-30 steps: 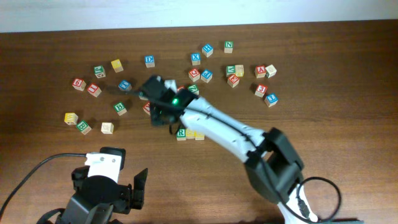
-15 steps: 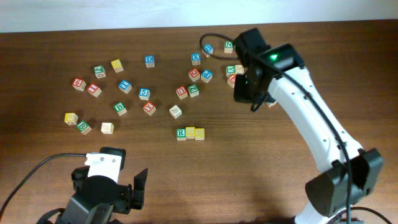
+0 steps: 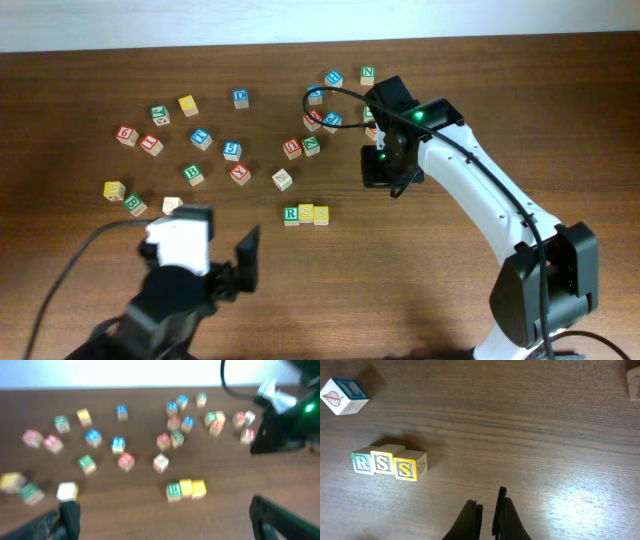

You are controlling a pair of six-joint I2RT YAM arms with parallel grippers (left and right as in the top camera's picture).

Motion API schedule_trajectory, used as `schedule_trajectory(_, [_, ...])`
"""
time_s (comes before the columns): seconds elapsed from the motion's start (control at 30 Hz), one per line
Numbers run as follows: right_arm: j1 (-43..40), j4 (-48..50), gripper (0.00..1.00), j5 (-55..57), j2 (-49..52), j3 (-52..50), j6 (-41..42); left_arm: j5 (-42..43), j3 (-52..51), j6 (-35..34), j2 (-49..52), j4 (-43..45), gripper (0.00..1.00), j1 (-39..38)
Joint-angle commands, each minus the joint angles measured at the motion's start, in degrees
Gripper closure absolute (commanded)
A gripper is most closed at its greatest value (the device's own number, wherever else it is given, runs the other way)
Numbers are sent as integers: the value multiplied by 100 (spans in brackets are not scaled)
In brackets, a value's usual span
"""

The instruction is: Spell out RSS

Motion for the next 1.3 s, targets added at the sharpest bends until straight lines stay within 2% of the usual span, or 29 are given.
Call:
schedule_trajectory(0.0, [-85, 15, 96, -61, -20, -35, -61, 341, -579, 214, 566, 850, 9, 256])
schedule_trajectory(0.03, [-162, 17, 96, -125, -20, -35, -63, 542, -592, 428, 778, 1025, 34, 428])
schedule_trajectory(0.07, [-260, 13, 96, -177, -22, -35, -63, 1064, -592, 737, 1233, 1320, 69, 822])
schedule_trajectory(0.1, [-369, 7, 96, -302, -22, -35, -66, 1808, -592, 763, 1744, 1495, 100, 1349])
schedule_trajectory(0.13, [-455, 9, 96, -442, -20, -35, -120, 2586, -592, 765, 2199, 1635, 100, 1845])
schedule_trajectory(0.2, [-551, 103, 96, -791, -20, -35, -409, 4365, -592, 1209, 3141, 2105, 100, 2857])
schedule_trajectory(0.23, [-538, 195, 96, -903, -20, -35, -564, 4957, -592, 1384, 3486, 2249, 100, 3180])
schedule_trajectory(0.3, [-422, 603, 96, -1368, -13, -35, -1056, 5858, -592, 1976, 4334, 2378, 100, 3703])
schedule_trajectory(0.4, [-267, 1231, 96, -1993, 68, -35, -1427, 6264, -592, 2168, 5313, 2428, 100, 3779])
schedule_trajectory(0.67, [131, 2306, 96, -2898, 1110, -35, -1567, 5772, -638, 2162, 6089, 2367, 100, 3781])
schedule_trajectory(0.77, [219, 2361, 96, -2986, 1436, -33, -1711, 5718, -638, 2142, 6260, 2367, 100, 3779])
schedule_trajectory(1.27, [531, 2369, 96, -2841, 1762, -35, -1939, 5751, -723, 1989, 6428, 2667, 100, 3447])
